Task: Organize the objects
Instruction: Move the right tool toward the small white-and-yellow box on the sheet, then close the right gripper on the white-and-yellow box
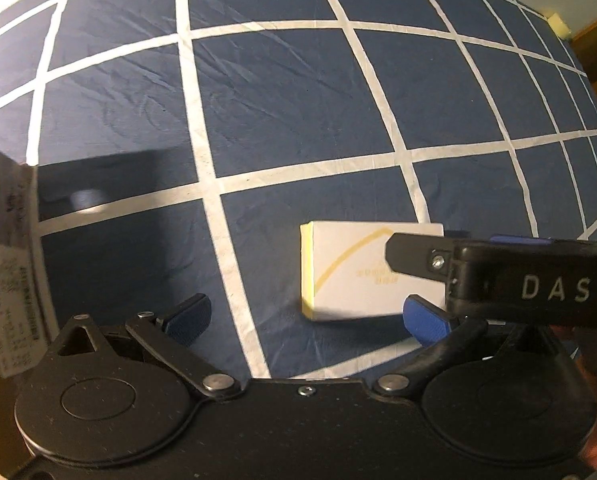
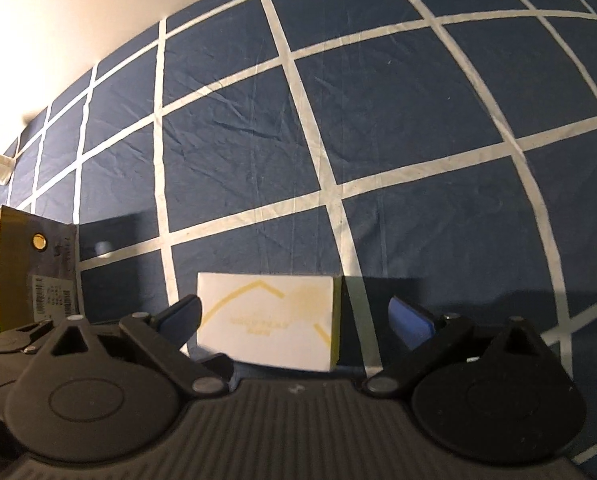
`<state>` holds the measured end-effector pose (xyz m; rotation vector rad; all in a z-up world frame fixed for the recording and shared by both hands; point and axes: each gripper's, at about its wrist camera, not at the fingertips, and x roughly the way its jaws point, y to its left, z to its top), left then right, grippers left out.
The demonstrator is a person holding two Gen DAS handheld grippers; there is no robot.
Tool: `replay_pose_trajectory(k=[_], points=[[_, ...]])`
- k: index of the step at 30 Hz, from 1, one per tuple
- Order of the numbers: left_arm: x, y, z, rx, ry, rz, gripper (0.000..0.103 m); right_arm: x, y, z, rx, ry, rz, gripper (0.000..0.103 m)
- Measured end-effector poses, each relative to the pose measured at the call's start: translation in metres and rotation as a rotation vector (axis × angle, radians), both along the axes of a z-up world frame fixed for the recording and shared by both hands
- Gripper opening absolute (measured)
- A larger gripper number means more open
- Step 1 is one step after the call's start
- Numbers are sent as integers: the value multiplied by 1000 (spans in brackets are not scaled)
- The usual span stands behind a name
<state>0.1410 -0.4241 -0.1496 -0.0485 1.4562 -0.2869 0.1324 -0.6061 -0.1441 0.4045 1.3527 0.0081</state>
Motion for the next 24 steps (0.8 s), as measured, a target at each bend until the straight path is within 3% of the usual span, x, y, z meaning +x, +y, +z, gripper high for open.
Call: replay_pose_trajectory(k=[9, 14, 18, 24], points=[[12, -7, -20, -56, 42, -12, 103, 11, 0, -23, 23, 45, 3, 100], [14, -14, -27, -89, 62, -26, 98, 11, 0, -31, 47, 63, 5, 91], [15, -15, -30, -104, 73, -23, 87, 12, 0, -34, 44, 71, 9, 86], [18, -17, -30, -126, 77, -29, 83, 12, -1, -36, 60, 71, 2, 82]])
